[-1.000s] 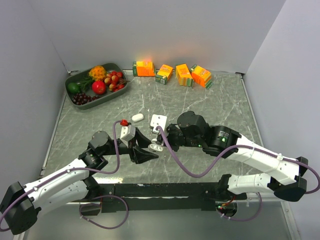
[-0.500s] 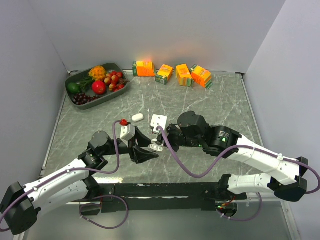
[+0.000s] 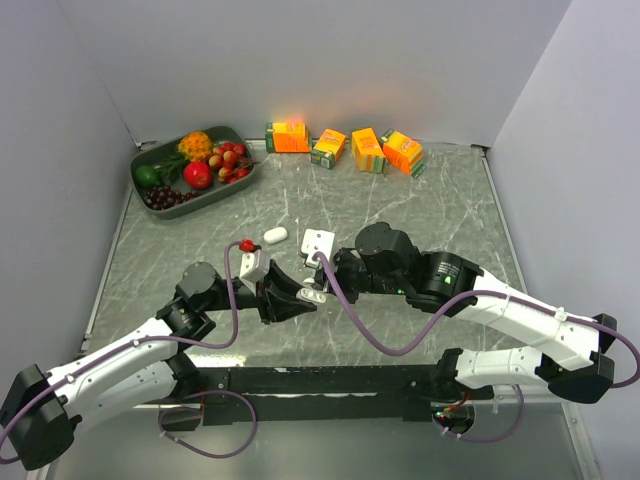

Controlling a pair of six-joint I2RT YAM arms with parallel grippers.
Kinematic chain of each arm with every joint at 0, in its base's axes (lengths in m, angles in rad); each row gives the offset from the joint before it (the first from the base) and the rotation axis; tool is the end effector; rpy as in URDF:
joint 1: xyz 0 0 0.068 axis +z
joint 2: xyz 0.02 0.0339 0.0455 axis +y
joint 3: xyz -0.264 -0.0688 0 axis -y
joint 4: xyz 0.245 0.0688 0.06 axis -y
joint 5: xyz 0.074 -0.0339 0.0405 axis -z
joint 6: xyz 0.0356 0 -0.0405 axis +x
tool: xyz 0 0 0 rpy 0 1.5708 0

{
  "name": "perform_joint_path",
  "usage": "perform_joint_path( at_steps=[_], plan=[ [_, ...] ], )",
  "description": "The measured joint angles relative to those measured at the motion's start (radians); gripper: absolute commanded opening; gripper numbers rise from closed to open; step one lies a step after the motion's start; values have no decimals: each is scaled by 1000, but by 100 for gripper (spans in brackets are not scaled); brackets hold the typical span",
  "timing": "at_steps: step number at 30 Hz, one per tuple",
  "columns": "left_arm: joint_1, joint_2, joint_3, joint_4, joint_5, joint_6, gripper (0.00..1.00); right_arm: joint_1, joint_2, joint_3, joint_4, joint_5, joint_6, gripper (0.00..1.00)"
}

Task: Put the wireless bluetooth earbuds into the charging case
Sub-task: Adjust the charging case.

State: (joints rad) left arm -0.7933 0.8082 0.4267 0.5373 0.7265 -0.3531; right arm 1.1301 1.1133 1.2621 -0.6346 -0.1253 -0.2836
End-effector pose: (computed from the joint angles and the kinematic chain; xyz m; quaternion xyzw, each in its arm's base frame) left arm 0.1141 -0.1497 0.2845 0.3962 0.5339 -0.5793 0.4716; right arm 0.0956 0.2131 0.3950 -0.5797 0.6290 0.2605 0.4478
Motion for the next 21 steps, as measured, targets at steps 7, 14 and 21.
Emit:
perform_joint_path(
  at_steps=[7,14,21],
  plan=[
    [0,-1,0,3,9,0,1,0,0,0,0,-7,2,0],
    [0,-11,0,0,8,0,1,0,0,0,4,-13,11,42],
    [-2,-28,-14,-1,4,6,1,-2,-6,0,21,32,51,70]
  ],
)
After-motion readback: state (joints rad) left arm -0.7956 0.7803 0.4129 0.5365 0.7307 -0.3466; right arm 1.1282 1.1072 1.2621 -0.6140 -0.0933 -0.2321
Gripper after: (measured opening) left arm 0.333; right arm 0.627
